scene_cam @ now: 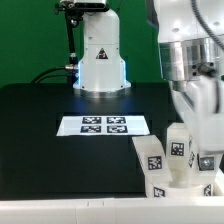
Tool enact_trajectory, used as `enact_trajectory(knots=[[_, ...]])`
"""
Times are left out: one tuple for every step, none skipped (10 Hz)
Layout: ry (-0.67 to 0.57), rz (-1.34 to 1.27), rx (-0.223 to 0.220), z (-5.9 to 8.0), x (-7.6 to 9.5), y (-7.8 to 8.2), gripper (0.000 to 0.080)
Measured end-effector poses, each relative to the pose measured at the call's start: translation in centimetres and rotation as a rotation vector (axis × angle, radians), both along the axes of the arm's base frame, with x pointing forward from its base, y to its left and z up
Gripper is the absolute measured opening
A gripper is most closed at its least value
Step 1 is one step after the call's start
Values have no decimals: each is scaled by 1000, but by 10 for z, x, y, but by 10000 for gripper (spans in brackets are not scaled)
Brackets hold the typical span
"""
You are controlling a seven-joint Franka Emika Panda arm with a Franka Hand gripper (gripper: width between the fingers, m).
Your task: Assemble stool
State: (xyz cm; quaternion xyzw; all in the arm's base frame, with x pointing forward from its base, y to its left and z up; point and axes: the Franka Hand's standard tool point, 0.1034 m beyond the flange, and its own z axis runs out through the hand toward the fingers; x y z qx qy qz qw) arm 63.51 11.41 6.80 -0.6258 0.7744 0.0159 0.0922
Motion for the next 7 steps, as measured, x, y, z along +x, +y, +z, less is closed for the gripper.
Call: enact_trajectory(knots=[[-17,-131,25,-1,2,-1,331],[-13,-160,30,-2,1,-1,331],[2,-248,49,-4,0,0,332],[6,-262,51,-5,0,0,332],[4,-249,49,-5,0,0,340],[3,-236,47,-5,0,0,340],[-4,-165,41,-3,0,0,518]])
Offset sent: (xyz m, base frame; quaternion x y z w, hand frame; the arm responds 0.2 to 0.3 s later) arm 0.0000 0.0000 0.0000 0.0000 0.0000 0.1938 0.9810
